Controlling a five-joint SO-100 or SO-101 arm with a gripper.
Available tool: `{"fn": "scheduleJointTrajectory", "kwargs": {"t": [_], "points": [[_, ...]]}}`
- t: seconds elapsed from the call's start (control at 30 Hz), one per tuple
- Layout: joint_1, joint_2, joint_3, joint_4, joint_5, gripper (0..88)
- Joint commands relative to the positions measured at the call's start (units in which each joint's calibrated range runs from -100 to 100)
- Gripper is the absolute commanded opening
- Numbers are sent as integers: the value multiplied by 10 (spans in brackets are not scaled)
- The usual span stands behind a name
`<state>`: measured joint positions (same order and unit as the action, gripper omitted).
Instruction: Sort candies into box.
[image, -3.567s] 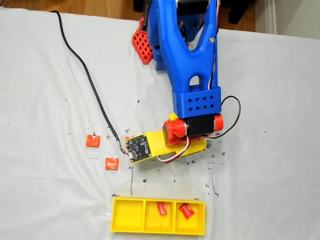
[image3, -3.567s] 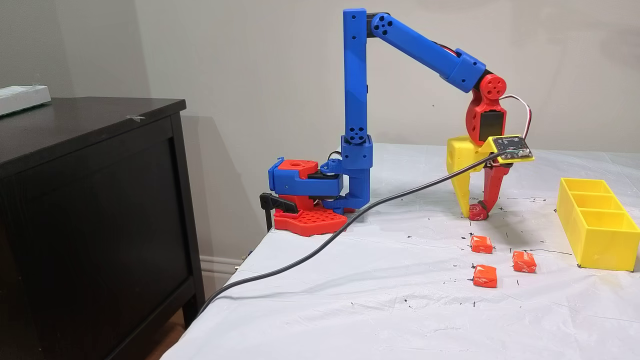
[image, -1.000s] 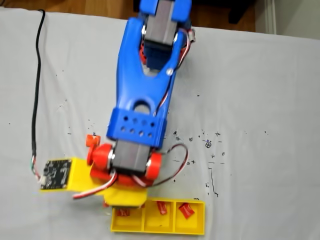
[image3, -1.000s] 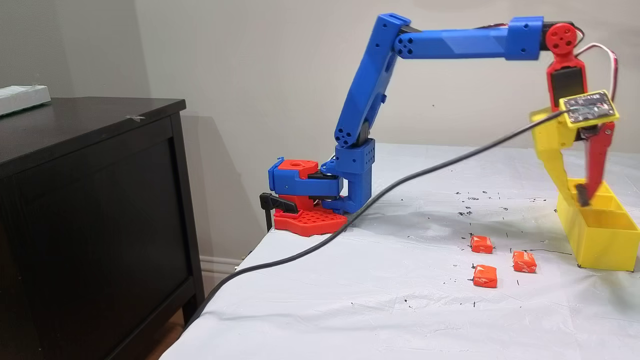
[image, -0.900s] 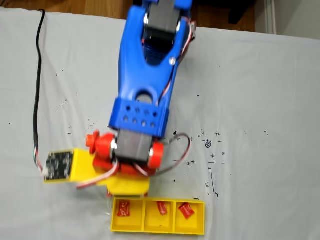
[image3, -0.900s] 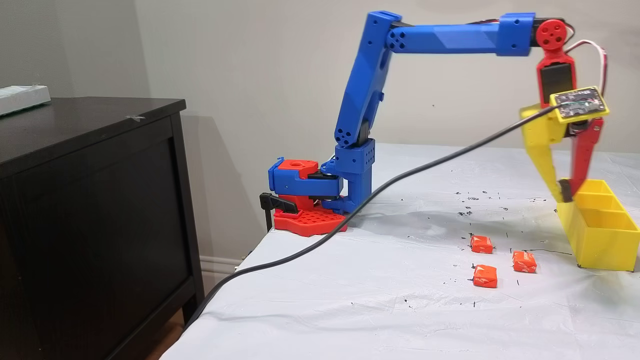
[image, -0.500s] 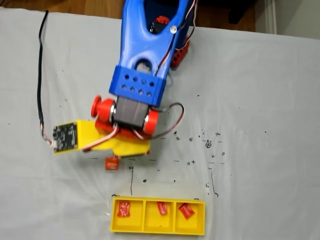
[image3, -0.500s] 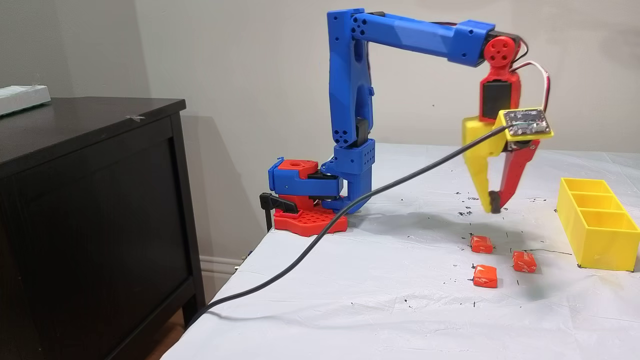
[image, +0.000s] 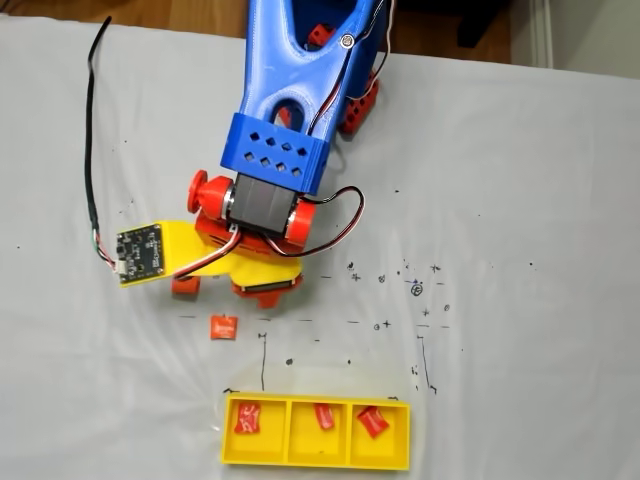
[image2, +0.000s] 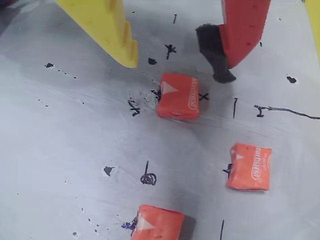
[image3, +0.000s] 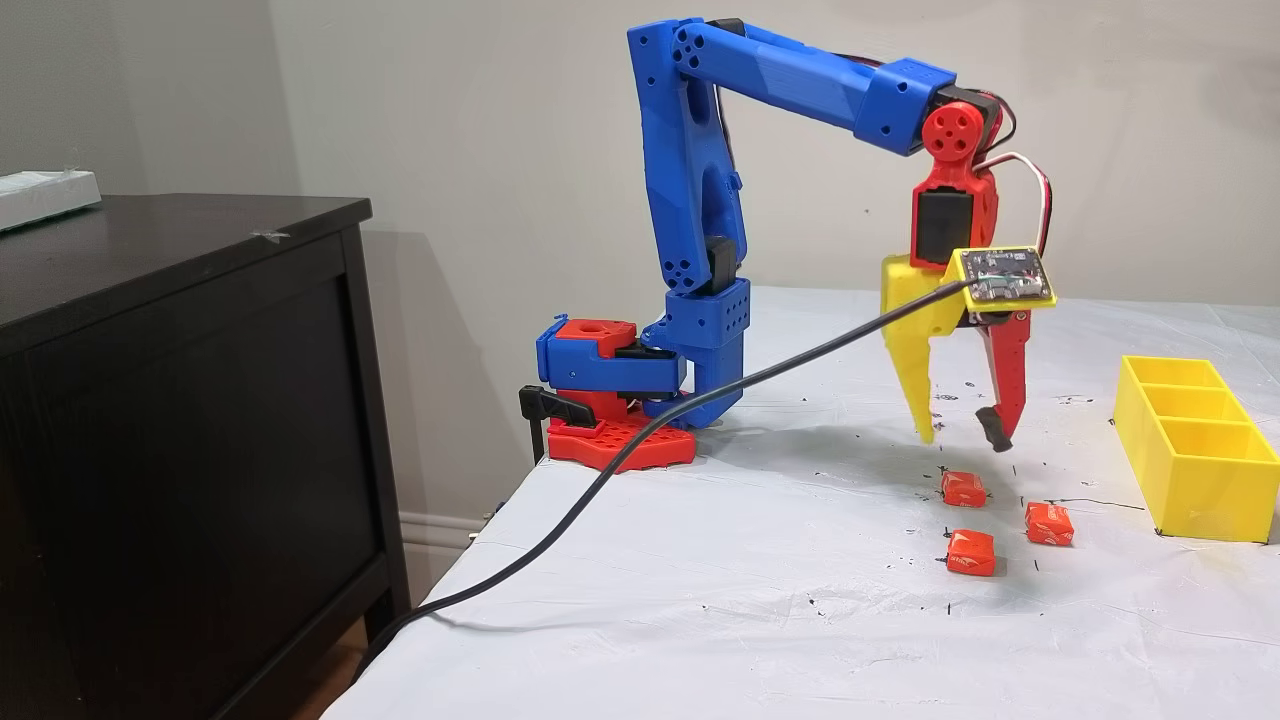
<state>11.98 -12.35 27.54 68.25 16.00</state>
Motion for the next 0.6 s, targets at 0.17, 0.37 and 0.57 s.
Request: {"fn": "scheduleJointTrajectory", "kwargs": {"t": [0.17,0.37,0.57], "points": [[9,21,-22,-17,1,279],[8,53,-21,-35,1,294],[1,65,-30,-44,-7,303]]}}
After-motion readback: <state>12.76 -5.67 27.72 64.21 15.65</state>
